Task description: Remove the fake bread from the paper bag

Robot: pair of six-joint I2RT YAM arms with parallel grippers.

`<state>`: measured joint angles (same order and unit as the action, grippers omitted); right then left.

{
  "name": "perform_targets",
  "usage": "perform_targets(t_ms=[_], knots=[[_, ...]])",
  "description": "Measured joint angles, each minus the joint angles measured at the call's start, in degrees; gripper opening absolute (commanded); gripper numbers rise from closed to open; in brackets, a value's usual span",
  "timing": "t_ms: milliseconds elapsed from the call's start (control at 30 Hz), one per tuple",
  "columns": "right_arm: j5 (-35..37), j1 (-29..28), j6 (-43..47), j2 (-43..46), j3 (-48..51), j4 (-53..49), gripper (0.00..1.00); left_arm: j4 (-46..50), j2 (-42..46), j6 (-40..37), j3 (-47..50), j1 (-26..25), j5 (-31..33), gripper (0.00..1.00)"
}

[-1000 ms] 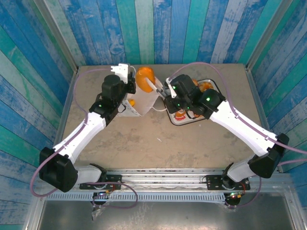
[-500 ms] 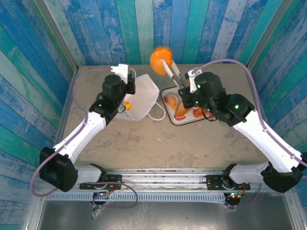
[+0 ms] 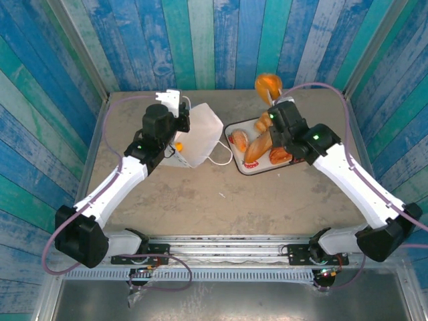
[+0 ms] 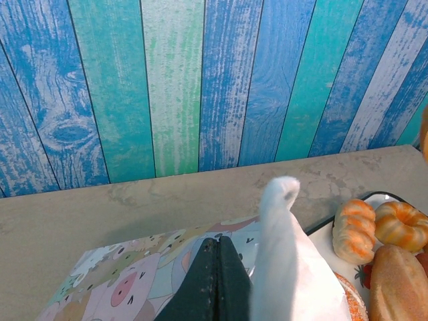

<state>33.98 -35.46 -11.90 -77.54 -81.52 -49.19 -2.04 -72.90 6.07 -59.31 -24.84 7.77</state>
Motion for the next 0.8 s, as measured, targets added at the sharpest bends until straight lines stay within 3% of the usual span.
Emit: perform_targets(t_ms=[367,800], knots=[[7.39,2.80,1.33,-8.92,2.95,-0.92,0.08,-0.04,0.00,0.00,0.00,0.00,-0.42,0.01],[9.77,4.85,0.70,-17.31,3.65,-3.37,0.10,-0.09,0.00,0.02,0.00,0.00,-1.11,0.01]])
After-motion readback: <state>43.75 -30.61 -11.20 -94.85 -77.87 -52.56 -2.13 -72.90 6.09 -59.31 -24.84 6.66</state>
